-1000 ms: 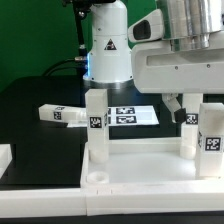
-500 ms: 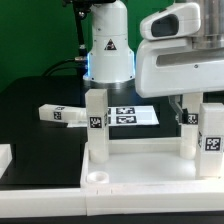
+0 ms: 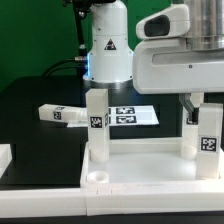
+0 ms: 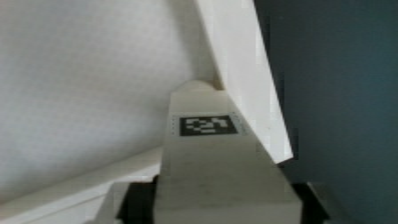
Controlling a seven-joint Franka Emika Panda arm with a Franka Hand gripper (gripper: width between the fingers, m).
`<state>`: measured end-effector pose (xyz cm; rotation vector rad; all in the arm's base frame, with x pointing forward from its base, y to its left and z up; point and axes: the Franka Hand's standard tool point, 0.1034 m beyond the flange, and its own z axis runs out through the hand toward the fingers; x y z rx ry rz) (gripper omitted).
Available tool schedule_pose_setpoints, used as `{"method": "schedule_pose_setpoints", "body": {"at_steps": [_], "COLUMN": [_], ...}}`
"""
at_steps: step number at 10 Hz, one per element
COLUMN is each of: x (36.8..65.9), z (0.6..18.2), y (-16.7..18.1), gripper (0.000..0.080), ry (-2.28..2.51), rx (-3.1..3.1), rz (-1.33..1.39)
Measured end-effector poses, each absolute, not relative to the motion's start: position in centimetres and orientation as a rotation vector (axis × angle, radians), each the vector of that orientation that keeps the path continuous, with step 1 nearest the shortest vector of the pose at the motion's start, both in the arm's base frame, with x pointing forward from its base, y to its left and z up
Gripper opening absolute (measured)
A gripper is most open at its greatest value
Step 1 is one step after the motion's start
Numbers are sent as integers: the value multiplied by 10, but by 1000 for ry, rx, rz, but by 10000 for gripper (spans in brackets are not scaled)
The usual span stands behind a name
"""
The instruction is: Assemble desk
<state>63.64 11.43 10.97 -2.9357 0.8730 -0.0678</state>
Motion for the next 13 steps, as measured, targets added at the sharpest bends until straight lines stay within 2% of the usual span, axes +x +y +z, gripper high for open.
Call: {"method": "schedule_pose_setpoints", "body": {"at_steps": [2, 5, 8, 10, 11, 12, 13], "x": [634, 635, 635, 636, 636, 636, 637], "z": [109, 109, 109, 109, 108, 108, 108], "y": [113, 113, 113, 114, 114, 114, 112], "gripper": [285, 285, 285, 285, 383, 522, 608], "ry": [1368, 1534, 2275, 2325, 2316, 2269, 2023], "rx": [-2727, -2631, -1971, -1893, -1904, -1963, -2221], "rz": [-162, -147, -61, -50, -48, -54, -80]}}
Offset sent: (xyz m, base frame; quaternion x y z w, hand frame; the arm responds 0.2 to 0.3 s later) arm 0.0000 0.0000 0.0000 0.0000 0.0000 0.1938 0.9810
